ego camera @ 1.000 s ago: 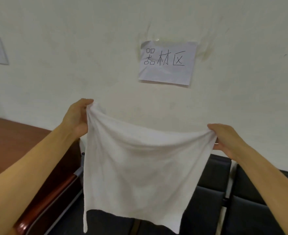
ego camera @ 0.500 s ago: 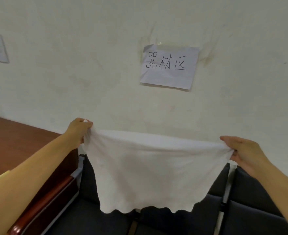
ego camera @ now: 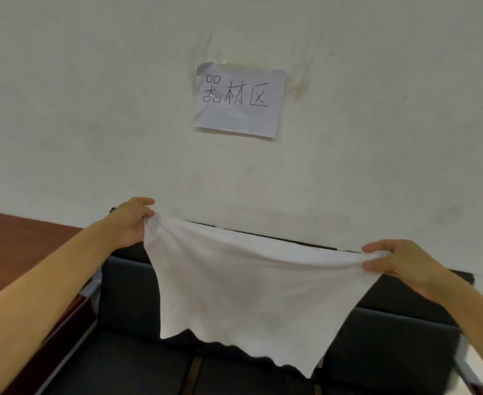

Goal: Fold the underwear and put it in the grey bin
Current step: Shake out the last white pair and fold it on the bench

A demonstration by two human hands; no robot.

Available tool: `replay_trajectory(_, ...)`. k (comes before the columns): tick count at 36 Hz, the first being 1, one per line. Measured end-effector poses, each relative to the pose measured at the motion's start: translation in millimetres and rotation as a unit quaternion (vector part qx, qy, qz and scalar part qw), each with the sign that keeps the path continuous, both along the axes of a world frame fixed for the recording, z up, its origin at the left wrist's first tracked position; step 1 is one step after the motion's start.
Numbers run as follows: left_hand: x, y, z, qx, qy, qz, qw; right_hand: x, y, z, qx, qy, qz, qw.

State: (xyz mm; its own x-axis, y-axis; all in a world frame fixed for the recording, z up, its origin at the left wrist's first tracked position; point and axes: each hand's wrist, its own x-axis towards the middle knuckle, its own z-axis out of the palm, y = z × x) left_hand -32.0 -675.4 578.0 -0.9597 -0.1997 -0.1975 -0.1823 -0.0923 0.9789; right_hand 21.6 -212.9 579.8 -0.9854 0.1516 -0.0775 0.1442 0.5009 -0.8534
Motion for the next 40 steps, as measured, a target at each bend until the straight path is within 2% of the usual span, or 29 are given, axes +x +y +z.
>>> replay_trajectory(5, 28, 24, 3, -0.019, 0.003, -0.024, 1.0, 35, 25, 10, -0.027, 0.018, 0.009, 0.999)
replay_trajectory(7, 41, 31, 6, 0.009, 0.01, -0.032, 0.999, 46, 33, 12, -0.033, 0.022, 0.014, 0.999)
replay_trajectory(9, 57, 40, 6, 0.033, 0.024, -0.036, 0.998, 63, 41, 13, -0.026, 0.018, 0.017, 0.999)
replay_trajectory(11, 75, 48, 6, 0.018, 0.035, -0.067, 0.997, 80, 50, 11, 0.009, -0.003, 0.024, 1.0)
replay_trajectory(13, 97, 58, 4, -0.059, 0.043, -0.119, 0.99, 100, 58, 10, 0.072, -0.033, 0.044, 0.996)
replay_trajectory(14, 104, 60, 3, -0.128, 0.049, -0.135, 0.981, 106, 60, 8, 0.099, -0.045, 0.054, 0.993)
replay_trajectory(16, 125, 70, 1, -0.292, 0.07, -0.126, 0.945, 123, 65, 8, 0.138, -0.051, 0.061, 0.987)
replay_trajectory(18, 146, 83, -3, -0.383, 0.095, -0.096, 0.914, 142, 70, 7, 0.164, -0.042, 0.056, 0.984)
replay_trajectory(24, 198, 97, -24, -0.379, 0.065, -0.064, 0.921, 193, 93, -6, 0.252, -0.033, 0.06, 0.965)
replay_trajectory(26, 211, 100, -30, -0.427, 0.06, -0.065, 0.9, 206, 100, -12, 0.279, -0.03, 0.057, 0.958)
replay_trajectory(29, 225, 106, -36, -0.517, 0.101, -0.102, 0.844, 219, 108, -18, 0.309, -0.027, 0.066, 0.948)
replay_trajectory(33, 238, 104, -50, -0.579, 0.106, -0.143, 0.795, 235, 110, -30, 0.403, -0.048, 0.131, 0.904)
replay_trajectory(35, 238, 103, -58, -0.592, 0.102, -0.155, 0.784, 238, 112, -38, 0.416, -0.06, 0.154, 0.894)
replay_trajectory(40, 229, 105, -72, -0.567, 0.097, -0.2, 0.793, 228, 106, -50, 0.416, -0.066, 0.177, 0.89)
